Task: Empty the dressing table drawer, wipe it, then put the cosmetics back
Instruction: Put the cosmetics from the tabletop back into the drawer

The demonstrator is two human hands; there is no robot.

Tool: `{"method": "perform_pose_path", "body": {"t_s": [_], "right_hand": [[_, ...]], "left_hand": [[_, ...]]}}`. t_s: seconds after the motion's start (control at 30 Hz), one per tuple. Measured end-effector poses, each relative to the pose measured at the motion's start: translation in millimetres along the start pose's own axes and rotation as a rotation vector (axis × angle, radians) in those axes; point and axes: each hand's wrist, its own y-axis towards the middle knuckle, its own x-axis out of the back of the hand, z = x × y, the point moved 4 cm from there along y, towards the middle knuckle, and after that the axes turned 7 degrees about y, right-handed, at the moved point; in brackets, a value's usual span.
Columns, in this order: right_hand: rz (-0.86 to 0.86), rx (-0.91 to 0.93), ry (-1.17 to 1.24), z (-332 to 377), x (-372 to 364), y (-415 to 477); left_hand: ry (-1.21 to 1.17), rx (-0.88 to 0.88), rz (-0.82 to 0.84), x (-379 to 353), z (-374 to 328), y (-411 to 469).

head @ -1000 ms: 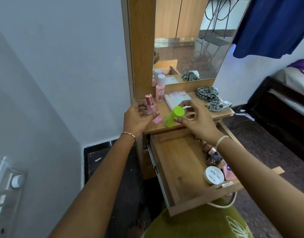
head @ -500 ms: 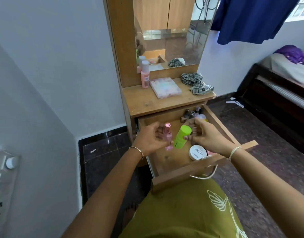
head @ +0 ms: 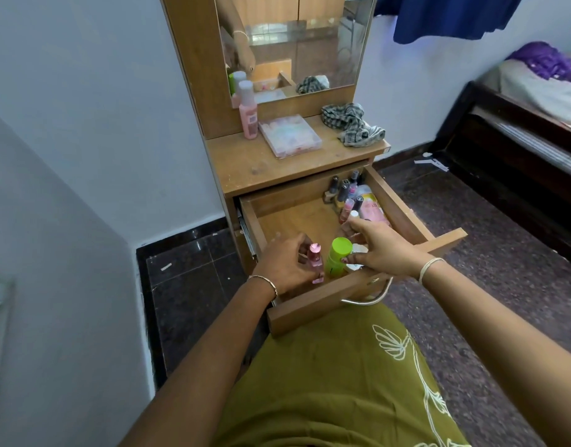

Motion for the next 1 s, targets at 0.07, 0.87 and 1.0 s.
{"method": "perform_pose_path", "body": {"t_s": [0.07,0.87,1.0], "right_hand": [[0.015,0.010,-0.031,0,1,0],[0.237,-0.066,-0.046,-1,12,11],[0.232,-0.041,-0.034,-2,12,10]], "left_hand": [[0.005,-0.001,0.009,-3,-3,1],[-0.016,-0.001,0.149,-8,-13,10],[-0.026,0.007,0.161,-10,-11,10]]}}
